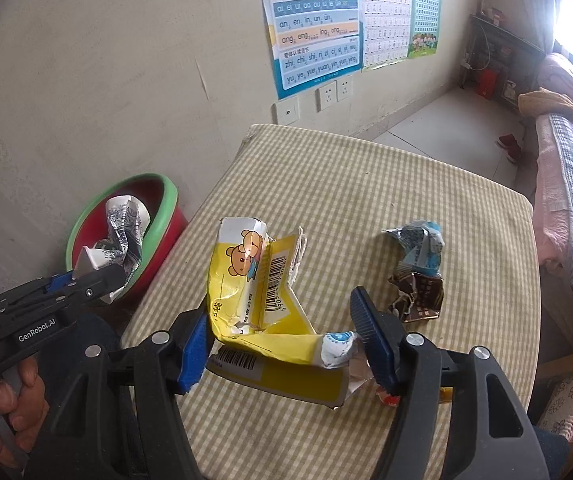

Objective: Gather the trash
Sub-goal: 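Carry the white paper and yellow wrapper over the red bin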

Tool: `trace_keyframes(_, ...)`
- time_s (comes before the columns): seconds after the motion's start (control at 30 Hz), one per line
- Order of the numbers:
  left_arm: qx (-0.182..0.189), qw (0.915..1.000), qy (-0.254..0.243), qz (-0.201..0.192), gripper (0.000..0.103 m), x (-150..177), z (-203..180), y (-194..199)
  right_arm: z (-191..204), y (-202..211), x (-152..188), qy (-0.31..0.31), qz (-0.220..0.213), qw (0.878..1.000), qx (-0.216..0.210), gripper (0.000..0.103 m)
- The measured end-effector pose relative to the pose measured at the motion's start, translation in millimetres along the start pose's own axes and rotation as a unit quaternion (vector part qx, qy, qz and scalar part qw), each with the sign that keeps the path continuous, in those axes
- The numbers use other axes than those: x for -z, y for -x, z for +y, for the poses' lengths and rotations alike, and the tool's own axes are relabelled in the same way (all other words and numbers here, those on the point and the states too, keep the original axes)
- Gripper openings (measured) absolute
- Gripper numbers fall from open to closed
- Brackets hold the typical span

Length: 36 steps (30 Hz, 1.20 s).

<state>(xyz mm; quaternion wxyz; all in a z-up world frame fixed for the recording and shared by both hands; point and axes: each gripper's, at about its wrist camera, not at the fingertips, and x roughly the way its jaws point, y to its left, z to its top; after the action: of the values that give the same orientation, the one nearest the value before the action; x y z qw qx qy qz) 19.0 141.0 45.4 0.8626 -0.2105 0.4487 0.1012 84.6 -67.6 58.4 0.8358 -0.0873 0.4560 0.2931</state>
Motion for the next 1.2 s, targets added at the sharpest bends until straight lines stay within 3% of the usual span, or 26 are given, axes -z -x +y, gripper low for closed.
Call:
trace_keyframes(0.73, -0.034, 0.9921, 0.120, -0.010, 0.042, 0, 129, 3, 108, -67, -38, 0.088, 0.031, 0.995, -0.042, 0.063)
trace_keyframes(1.2, -0.041, 0.9867, 0.153, -0.037, 0.042, -11, 180, 25, 165, -94, -67, 0.123, 0.027, 0.990, -0.069, 0.063)
